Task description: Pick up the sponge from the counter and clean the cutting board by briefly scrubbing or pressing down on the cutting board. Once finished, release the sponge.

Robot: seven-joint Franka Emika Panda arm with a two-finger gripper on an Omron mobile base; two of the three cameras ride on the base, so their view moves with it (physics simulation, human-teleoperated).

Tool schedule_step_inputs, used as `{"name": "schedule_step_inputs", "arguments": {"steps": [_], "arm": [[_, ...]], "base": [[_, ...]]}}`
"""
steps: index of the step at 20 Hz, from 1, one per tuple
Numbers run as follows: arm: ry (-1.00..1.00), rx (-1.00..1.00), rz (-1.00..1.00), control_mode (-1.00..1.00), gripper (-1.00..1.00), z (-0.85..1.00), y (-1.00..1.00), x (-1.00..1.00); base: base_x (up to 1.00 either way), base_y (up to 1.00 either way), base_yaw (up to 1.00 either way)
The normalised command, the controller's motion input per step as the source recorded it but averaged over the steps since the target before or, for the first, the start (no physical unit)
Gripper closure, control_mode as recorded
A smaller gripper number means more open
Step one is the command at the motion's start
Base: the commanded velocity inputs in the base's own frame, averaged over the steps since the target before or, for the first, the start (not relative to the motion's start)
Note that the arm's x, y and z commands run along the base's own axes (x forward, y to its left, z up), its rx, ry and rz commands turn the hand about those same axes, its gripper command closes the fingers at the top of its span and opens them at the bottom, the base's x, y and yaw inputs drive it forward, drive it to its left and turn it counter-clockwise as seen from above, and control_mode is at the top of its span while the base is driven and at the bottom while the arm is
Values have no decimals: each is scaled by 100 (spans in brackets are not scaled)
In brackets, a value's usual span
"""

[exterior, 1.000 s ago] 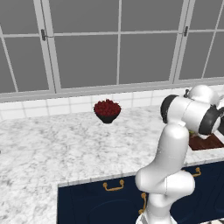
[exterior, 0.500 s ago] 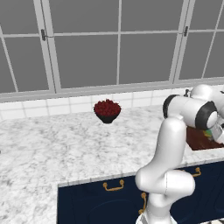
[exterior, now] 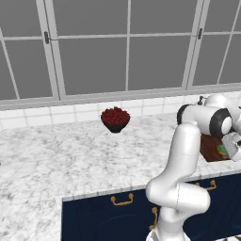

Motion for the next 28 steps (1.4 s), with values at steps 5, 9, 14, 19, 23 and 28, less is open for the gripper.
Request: {"name": "schedule_step_inputs", "arguments": {"steps": [5, 9, 14, 19, 23, 28], "arm": [[7, 7, 1, -100, 100, -37, 34, 8], [0, 1, 0, -100, 100, -34, 78, 3], [0, 0, 0, -100, 100, -37, 90, 13], [0, 1, 0, -100, 100, -58, 85, 17], [0, 0, 0, -100, 100, -52, 100, 13], [0, 2, 0, -100, 100, -60, 100, 20]], "base": [[0, 0, 0], [0, 0, 0], [0, 0, 0], [0, 0, 0], [0, 0, 0], [0, 0, 0]]}}
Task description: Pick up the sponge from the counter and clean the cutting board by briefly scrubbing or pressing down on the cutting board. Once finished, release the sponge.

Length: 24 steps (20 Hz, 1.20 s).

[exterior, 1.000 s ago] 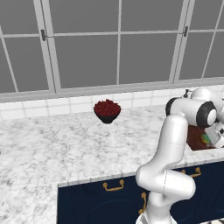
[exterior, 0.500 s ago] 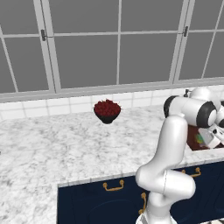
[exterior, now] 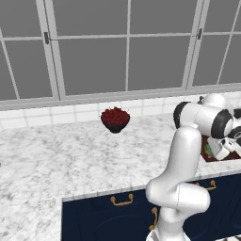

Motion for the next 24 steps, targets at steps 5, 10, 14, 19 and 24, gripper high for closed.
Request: {"name": "schedule_step_inputs", "arguments": {"steps": [5, 10, 14, 19, 24], "arm": [[0, 1, 0, -100, 100, -67, 100, 23], [0, 0, 0, -100, 100, -63, 100, 24], [0, 0, 0, -100, 100, -42, 100, 13], [0, 0, 0, -100, 100, -51, 100, 8], [10, -23, -3, -100, 100, 38, 100, 1]], "base": [[0, 0, 0], [0, 0, 0], [0, 0, 0], [0, 0, 0], [0, 0, 0]]}}
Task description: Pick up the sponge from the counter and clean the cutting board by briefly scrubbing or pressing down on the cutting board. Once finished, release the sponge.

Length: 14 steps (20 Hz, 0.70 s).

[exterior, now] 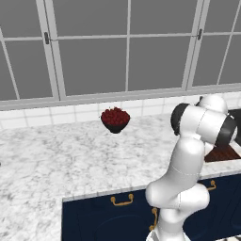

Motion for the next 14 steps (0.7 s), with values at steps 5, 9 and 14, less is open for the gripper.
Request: {"name": "schedule_step_inputs", "arguments": {"steps": [5, 9, 14], "arm": [[30, -46, -9, -100, 100, 77, 100, 8], [6, -23, -7, -100, 100, -5, 73, 9], [0, 0, 0, -100, 100, -61, 13, 1]], "base": [[0, 0, 0], [0, 0, 0], [0, 0, 0]]}}
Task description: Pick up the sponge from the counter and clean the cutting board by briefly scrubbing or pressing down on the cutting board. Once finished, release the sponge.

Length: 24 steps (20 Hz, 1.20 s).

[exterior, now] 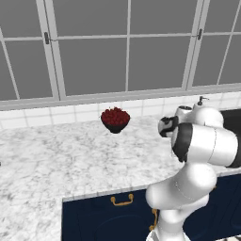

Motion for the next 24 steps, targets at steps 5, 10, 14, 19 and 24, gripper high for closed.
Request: {"name": "schedule_step_inputs", "arguments": {"steps": [5, 10, 14, 19, 24], "arm": [[0, 0, 0, -100, 100, -72, 2, 25], [0, 0, 0, -100, -100, -35, 5, 9], [-1, 0, 0, -100, -100, 0, 1, 0], [-2, 0, 0, -100, -100, 28, 3, 0], [-1, -3, 0, -100, -100, 84, 16, -16]], "base": [[0, 0, 0], [0, 0, 0], [0, 0, 0], [0, 0, 0], [0, 0, 0]]}}
